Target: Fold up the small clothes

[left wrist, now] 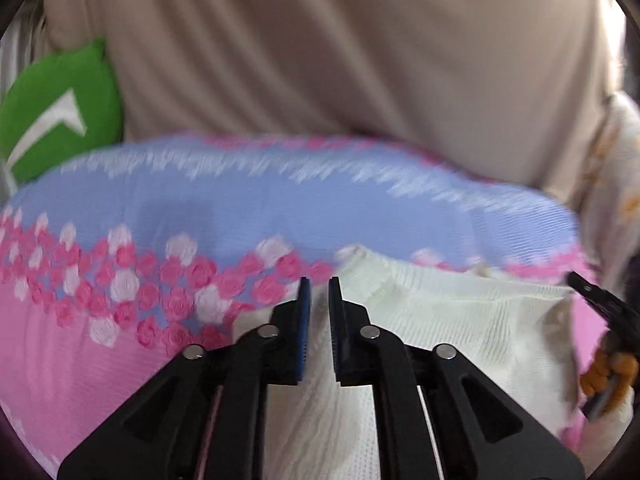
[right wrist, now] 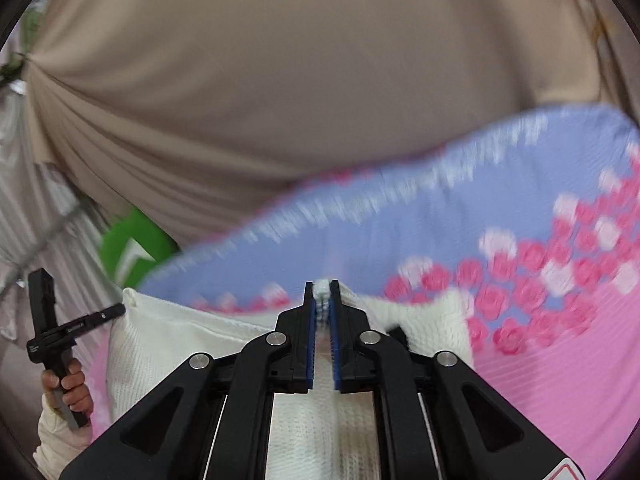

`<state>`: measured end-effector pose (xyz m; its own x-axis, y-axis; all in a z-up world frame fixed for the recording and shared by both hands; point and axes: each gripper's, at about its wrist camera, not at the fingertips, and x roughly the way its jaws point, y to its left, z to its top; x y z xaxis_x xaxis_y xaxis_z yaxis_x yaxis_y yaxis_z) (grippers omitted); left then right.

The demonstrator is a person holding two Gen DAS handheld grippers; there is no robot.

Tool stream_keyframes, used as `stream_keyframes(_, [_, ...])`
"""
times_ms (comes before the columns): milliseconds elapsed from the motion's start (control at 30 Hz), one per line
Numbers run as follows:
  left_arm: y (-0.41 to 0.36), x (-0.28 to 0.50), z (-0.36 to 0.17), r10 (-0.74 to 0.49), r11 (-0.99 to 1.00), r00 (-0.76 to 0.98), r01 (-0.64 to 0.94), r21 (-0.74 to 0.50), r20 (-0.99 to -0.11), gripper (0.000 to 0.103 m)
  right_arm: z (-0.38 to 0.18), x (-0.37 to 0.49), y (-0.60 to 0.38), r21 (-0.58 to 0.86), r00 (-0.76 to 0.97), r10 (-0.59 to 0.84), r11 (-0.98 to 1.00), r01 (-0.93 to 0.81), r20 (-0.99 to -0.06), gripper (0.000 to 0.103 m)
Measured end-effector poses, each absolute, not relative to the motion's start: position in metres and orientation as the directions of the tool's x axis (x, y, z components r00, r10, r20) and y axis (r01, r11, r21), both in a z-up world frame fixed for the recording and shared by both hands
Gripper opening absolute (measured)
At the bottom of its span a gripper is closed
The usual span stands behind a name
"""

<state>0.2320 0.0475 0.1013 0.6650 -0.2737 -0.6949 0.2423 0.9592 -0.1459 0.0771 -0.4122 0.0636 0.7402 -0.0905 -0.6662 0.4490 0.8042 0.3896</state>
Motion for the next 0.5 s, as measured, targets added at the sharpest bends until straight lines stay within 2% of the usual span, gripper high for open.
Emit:
stream_keyframes(33, [0.051, 0.239, 0.088, -0.251, 0.966, 0.644, 0.211, -0.147, -0.722, 0.009, 0.061, 0.074, -0.409, 0.356, 0.727, -0.133, 0.803, 0.478, -0.674, 0.011])
stream_keyframes(100, [0.068, 0.228, 0.077, -0.313, 0.95, 0.626, 0.22, -0.223, -0.714, 0.01, 0.074, 0.05, -0.399, 0.358, 0.773, -0.155, 0.819, 0.449, -0.615, 0.011])
stream_keyframes(133, [0.075, 0.216, 0.078, -0.324, 0.946, 0.633, 0.223, -0.235, -0.703, 0.02, 0.081, 0.034, -0.395, 0.357, 0.79, -0.169, 0.822, 0.443, -0.59, 0.012])
stream_keyframes(167, [0.083, 0.198, 0.081, -0.317, 0.948, 0.648, 0.219, -0.23, -0.692, 0.041, 0.088, 0.015, -0.391, 0.355, 0.797, -0.184, 0.821, 0.446, -0.576, 0.02])
stream_keyframes(200, [0.092, 0.18, 0.084, -0.317, 0.948, 0.663, 0.218, -0.23, -0.678, 0.053, 0.091, -0.003, -0.387, 0.352, 0.795, -0.189, 0.82, 0.451, -0.577, 0.026])
stream_keyframes(233, [0.097, 0.166, 0.086, -0.32, 0.947, 0.673, 0.219, -0.234, -0.667, 0.068, 0.091, -0.019, -0.382, 0.346, 0.787, -0.19, 0.82, 0.456, -0.587, 0.039])
stream_keyframes(267, [0.103, 0.143, 0.085, -0.336, 0.942, 0.676, 0.225, -0.25, -0.656, 0.074, 0.088, -0.03, -0.377, 0.336, 0.773, -0.192, 0.818, 0.466, -0.605, 0.044])
stream_keyframes(400, [0.104, 0.09, 0.064, -0.399, 0.916, 0.604, 0.234, -0.325, -0.69, 0.078, 0.062, -0.066, -0.348, 0.321, 0.701, -0.153, 0.808, 0.494, -0.696, 0.044])
stream_keyframes(500, [0.098, 0.078, 0.042, -0.363, 0.931, 0.581, 0.189, -0.313, -0.729, 0.076, 0.046, -0.073, -0.33, 0.329, 0.685, -0.118, 0.81, 0.486, -0.719, 0.044])
